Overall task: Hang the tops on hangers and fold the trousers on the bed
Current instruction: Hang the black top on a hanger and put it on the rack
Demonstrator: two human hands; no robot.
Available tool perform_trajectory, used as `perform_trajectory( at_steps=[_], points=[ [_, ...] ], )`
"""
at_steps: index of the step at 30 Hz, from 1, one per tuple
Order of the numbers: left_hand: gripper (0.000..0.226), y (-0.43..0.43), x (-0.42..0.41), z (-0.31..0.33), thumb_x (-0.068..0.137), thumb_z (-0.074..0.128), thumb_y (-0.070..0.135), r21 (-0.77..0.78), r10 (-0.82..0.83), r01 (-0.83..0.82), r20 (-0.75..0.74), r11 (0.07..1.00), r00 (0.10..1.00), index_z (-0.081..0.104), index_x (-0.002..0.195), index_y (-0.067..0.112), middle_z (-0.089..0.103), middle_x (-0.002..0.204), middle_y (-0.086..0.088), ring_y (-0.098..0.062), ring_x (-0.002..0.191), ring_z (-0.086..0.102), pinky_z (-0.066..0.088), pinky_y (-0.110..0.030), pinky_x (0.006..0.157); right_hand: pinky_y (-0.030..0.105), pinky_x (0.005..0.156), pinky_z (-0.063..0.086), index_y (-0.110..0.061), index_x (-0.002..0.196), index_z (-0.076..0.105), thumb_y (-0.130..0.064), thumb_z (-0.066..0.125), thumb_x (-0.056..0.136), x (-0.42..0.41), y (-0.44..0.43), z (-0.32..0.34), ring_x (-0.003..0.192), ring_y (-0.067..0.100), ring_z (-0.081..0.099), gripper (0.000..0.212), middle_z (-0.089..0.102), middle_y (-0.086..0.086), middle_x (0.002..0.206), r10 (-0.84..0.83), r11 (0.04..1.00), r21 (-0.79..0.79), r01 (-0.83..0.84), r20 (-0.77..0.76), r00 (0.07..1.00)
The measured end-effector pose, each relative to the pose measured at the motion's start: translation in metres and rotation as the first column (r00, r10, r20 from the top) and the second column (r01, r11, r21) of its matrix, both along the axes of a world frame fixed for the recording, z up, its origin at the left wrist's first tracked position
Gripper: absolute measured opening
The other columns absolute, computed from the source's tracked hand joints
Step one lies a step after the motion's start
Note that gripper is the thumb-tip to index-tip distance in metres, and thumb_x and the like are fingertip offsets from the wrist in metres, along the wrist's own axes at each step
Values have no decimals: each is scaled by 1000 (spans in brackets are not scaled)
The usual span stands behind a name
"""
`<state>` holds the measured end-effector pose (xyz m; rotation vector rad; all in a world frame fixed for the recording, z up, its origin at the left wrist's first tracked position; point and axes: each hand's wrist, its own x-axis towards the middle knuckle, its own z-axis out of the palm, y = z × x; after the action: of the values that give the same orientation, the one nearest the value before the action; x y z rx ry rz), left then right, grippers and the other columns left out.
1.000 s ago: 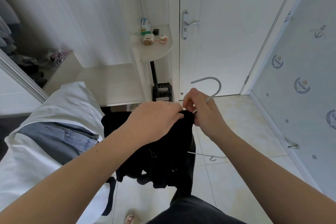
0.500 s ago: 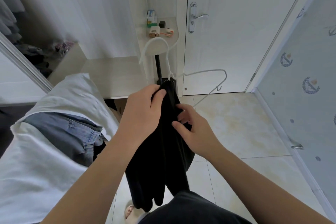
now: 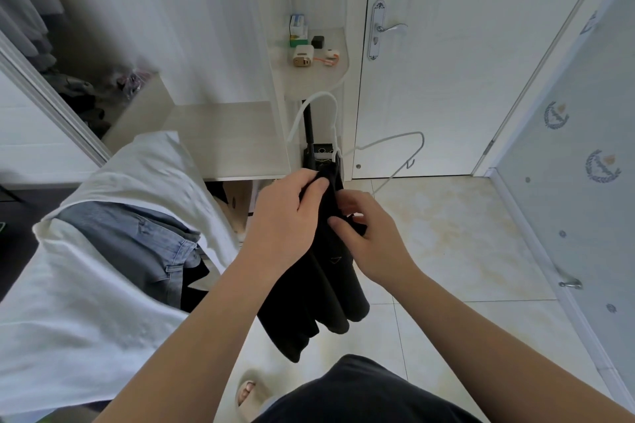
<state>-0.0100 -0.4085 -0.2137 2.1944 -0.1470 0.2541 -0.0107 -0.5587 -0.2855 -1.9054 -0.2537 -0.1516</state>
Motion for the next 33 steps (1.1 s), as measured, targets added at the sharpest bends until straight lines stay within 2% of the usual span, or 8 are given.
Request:
perform_trajectory(
  at_steps=[9, 13, 17, 22, 25, 27, 30, 33],
  points=[
    [26, -2, 1, -3, 102, 52, 26, -7, -4, 4, -12, 1000, 1000, 68, 90, 10, 66, 76, -3, -17, 77, 59, 44, -31, 71, 30, 76, 51, -30, 77, 58, -20, 70, 88, 8, 1, -8, 79, 12, 62, 19, 65, -9, 76, 23, 1000, -7, -24, -115, 993],
    [23, 6, 4, -3, 102, 53, 26, -24, 53, -53, -4, 998, 999, 70, 90, 15, 68, 75, 3, -12, 76, 61, 45, -22, 68, 43, 84, 57, -16, 94, 69, -34, 68, 84, 11, -10, -27, 86, 18, 71, 21, 73, 2, 88, 146, 983, -61, -175, -321, 936],
    [22, 18, 7, 0, 102, 53, 29, -47, 89, -89, 2, 995, 996, 72, 91, 25, 68, 76, 13, -3, 78, 63, 42, -14, 67, 21, 77, 51, -30, 101, 69, -30, 68, 90, 2, -26, -61, 88, 6, 68, 11, 72, -10, 92, 145, 931, -240, -276, -452, 880],
    [25, 54, 9, -4, 99, 57, 32, 73, -1, 3, -32, 997, 999, 69, 83, 17, 67, 72, 5, -14, 77, 63, 48, -37, 76, 33, 71, 44, -19, 82, 58, -33, 62, 94, 5, -67, -85, 71, 14, 56, 19, 57, -8, 70, 65, 816, -547, -186, -233, 970],
    [23, 76, 4, -8, 100, 59, 30, 91, -77, 86, -95, 992, 992, 73, 87, 17, 71, 78, -4, -22, 82, 67, 52, -45, 81, 43, 107, 30, -21, 79, 62, -52, 53, 92, 12, -102, -86, 88, 9, 56, 34, 59, -12, 73, 35, 646, -761, -49, -34, 999],
    [20, 87, 1, -10, 100, 59, 23, 100, -107, 122, -140, 988, 984, 74, 87, 22, 71, 78, -6, -23, 80, 67, 50, -40, 79, 46, 116, 15, -24, 80, 64, -60, 49, 92, 16, -124, -80, 96, 4, 54, 41, 62, -12, 78, 33, 602, -798, -9, 14, 999],
    [24, 92, -1, -13, 101, 57, 27, 150, -153, 187, -212, 971, 965, 74, 85, 20, 67, 71, -9, -27, 72, 64, 49, -41, 72, 42, 101, 40, -22, 85, 66, -81, 33, 85, 21, -139, -51, 88, 9, 57, 68, 62, -11, 79, 87, 678, -730, -84, -33, 996],
    [31, 79, -1, -18, 101, 54, 30, 263, -183, 235, -210, 936, 960, 68, 78, 15, 64, 65, 0, -15, 67, 60, 46, -36, 69, 33, 78, 45, -17, 90, 68, -71, 42, 85, 19, -126, -14, 83, 9, 54, 60, 61, -9, 80, 143, 770, -624, -134, -35, 989]
  ],
)
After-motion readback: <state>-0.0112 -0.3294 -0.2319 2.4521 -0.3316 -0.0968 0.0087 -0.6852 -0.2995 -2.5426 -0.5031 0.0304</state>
